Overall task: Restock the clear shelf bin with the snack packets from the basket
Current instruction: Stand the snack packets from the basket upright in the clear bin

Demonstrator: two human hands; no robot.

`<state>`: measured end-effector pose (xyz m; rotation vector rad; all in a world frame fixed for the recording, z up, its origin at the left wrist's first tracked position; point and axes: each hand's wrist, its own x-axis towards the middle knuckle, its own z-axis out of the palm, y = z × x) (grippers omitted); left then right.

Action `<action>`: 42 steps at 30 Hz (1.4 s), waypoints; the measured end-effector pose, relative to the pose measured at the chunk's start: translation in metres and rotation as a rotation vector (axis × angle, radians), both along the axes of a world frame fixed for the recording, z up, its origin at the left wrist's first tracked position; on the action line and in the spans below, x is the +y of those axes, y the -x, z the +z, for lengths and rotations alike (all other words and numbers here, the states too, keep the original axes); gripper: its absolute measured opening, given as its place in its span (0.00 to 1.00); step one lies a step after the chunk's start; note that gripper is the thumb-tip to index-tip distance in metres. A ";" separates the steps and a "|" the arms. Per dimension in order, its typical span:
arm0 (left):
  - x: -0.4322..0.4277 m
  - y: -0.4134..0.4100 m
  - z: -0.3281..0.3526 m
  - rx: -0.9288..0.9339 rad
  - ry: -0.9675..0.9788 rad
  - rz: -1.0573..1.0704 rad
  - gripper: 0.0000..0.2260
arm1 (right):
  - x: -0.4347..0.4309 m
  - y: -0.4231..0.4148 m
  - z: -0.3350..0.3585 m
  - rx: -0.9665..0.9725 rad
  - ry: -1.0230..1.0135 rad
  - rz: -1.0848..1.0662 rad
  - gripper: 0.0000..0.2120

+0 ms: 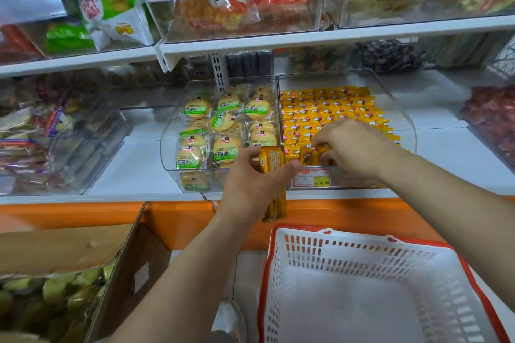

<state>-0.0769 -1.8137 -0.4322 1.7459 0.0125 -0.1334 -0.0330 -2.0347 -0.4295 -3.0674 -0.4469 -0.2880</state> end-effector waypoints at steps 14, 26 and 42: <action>-0.013 0.001 0.002 0.088 0.005 -0.006 0.27 | -0.007 0.020 -0.032 0.065 -0.112 -0.081 0.21; -0.038 0.015 0.008 0.230 0.271 -0.059 0.22 | 0.050 0.128 -0.004 0.363 -1.057 -0.042 0.43; -0.032 0.014 0.015 0.112 0.205 -0.043 0.13 | 0.021 0.111 -0.001 0.687 -2.039 -0.230 0.15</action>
